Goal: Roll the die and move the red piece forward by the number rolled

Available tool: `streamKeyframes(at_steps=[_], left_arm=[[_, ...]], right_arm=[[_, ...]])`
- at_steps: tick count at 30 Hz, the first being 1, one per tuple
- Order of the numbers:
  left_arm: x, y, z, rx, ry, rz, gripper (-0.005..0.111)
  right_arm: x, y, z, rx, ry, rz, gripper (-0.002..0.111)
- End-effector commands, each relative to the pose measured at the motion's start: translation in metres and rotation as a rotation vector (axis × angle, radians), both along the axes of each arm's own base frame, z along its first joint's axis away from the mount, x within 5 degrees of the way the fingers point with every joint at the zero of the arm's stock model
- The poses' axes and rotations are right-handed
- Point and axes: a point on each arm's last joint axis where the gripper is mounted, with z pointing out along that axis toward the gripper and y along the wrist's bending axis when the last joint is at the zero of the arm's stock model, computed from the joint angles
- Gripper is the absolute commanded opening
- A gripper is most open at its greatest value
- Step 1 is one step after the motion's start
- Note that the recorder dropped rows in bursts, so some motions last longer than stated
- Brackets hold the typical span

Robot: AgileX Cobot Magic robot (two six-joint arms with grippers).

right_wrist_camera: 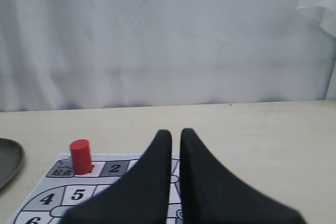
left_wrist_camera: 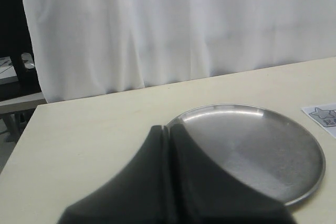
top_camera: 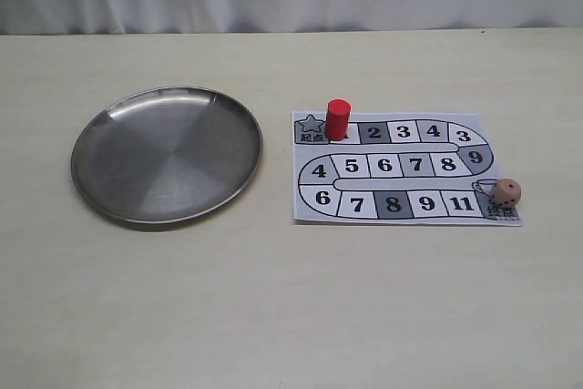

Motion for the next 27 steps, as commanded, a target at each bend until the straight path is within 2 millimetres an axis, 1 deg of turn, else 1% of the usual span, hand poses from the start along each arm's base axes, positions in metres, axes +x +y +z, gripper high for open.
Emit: streamKeyframes(at_steps=[1, 8, 27], left_arm=[[0.0001, -0.0006, 0.0003, -0.003, -0.009, -0.010, 0.000], [0.0001, -0.0006, 0.0003, -0.003, -0.009, -0.010, 0.000], [0.0001, -0.0006, 0.0003, -0.003, -0.009, -0.010, 0.000]], right_arm=[[-0.0005, -0.0023, -0.0030, 0.002, 0.025, -0.042, 0.005], [-0.0008, -0.0019, -0.0085, 0.003, 0.086, -0.038, 0.005], [-0.0008, -0.0019, -0.0085, 0.003, 0.086, -0.038, 0.005]])
